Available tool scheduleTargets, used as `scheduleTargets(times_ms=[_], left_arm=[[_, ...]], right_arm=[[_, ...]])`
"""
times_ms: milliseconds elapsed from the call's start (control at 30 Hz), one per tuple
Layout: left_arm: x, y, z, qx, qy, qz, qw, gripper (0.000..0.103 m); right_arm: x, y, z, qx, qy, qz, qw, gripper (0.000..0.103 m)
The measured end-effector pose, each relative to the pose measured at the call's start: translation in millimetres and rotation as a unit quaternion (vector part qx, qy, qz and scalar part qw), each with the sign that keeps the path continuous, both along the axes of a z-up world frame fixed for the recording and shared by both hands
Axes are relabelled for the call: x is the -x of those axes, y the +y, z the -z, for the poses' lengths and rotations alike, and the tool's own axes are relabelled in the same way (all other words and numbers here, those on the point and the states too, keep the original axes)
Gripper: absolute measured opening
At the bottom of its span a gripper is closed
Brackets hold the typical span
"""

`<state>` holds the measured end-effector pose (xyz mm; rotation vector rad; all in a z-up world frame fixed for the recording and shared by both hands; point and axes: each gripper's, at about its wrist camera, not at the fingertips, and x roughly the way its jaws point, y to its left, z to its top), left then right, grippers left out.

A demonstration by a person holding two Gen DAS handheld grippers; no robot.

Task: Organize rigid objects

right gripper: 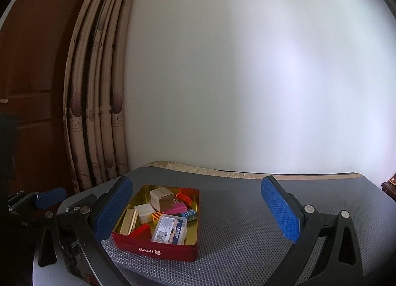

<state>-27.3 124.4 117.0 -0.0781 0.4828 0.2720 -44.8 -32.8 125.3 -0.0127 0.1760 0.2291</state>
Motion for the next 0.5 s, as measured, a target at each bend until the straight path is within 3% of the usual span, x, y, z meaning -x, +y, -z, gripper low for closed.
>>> scheduleTargets(times_ms=[500], left_arm=[[-0.8, 1.0, 0.0, 0.0, 0.01, 0.0, 0.9999, 0.055]], right_arm=[[2.7, 8.4, 0.6, -0.002, 0.005, -0.003, 1.0, 0.103]])
